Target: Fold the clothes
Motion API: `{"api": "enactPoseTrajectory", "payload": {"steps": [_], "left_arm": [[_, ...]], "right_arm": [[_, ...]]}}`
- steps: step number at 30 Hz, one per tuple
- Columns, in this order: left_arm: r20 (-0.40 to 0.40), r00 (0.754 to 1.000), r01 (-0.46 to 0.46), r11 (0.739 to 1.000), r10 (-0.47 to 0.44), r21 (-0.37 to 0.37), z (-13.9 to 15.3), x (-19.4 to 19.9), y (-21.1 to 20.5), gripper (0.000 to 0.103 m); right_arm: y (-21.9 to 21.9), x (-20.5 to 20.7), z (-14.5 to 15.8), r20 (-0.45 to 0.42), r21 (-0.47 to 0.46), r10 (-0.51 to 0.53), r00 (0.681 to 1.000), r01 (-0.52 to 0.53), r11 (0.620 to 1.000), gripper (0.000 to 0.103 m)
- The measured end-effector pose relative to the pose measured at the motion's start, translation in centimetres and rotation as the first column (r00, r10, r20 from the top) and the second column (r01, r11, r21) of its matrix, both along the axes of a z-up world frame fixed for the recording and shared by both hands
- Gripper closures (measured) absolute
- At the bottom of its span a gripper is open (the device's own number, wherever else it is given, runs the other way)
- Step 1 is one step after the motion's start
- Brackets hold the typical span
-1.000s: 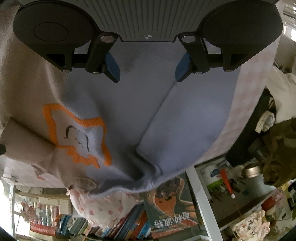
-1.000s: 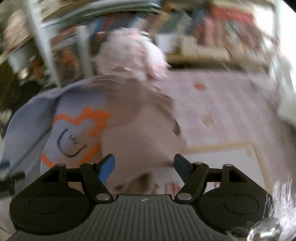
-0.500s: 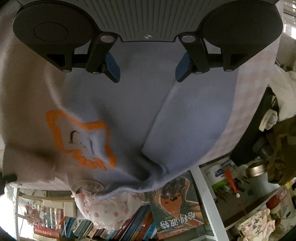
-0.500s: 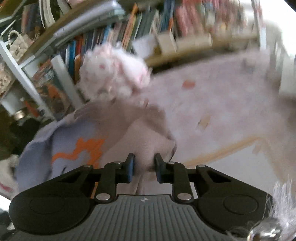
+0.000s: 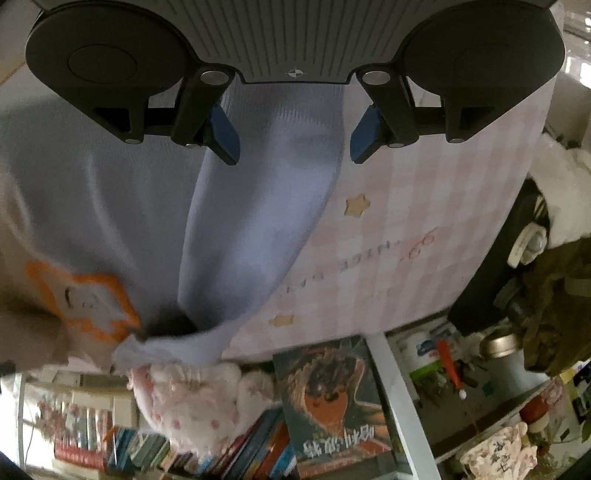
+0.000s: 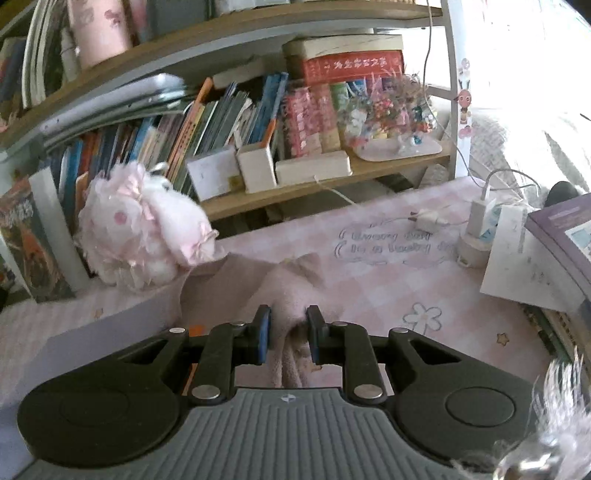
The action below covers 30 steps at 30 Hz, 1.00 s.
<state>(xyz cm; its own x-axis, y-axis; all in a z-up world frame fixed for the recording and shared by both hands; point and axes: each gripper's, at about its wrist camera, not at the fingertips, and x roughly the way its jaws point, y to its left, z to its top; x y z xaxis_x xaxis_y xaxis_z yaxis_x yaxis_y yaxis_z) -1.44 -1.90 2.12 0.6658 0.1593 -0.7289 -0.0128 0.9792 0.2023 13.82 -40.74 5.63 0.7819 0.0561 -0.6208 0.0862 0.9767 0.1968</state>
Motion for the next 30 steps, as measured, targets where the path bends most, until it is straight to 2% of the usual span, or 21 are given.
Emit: {"api": "enactPoseTrajectory", "payload": {"steps": [3,5,8,9,13,16,22,30], "left_arm": [[0.032,0.998,0.048,0.999,-0.047,-0.013,0.5,0.8,-0.5,0.034],[0.052,0.995,0.091,0.996,-0.09,-0.003,0.6,1.5,-1.0,0.027],[0.063,0.988,0.138,0.989,-0.141,0.048,0.4,3.0,-1.7,0.026],[0.063,0.986,0.148,0.987,-0.152,0.066,0.3,3.6,-1.9,0.026],[0.056,0.986,0.154,0.985,-0.158,0.081,-0.1,5.8,-1.8,0.026],[0.054,0.989,0.134,0.986,-0.14,0.104,-0.3,6.9,-1.3,0.026],[0.06,0.992,0.11,0.991,-0.115,0.077,-0.5,7.5,0.7,0.026],[0.075,0.989,0.131,0.991,-0.13,-0.013,-0.8,5.6,3.4,0.026]], "right_arm": [[0.5,-0.6,-0.6,-0.019,-0.015,0.01,1.0,-0.01,1.0,0.081],[0.9,-1.1,-1.0,-0.031,-0.026,0.016,0.999,-0.017,1.0,0.076],[1.4,-1.8,-1.6,-0.055,-0.037,0.025,0.998,-0.027,0.999,0.068],[1.6,-2.2,-1.7,-0.066,-0.034,0.028,0.997,-0.031,0.999,0.062],[3.1,-4.2,-2.5,-0.109,-0.034,0.087,0.99,-0.091,0.995,0.052],[4.7,-5.8,-3.3,-0.149,-0.044,0.141,0.979,-0.149,0.988,0.052],[8.2,-8.3,-4.7,-0.217,-0.083,0.23,0.949,-0.253,0.964,0.052],[10.9,-10.4,-5.7,-0.255,-0.112,0.276,0.927,-0.312,0.943,0.052]]}}
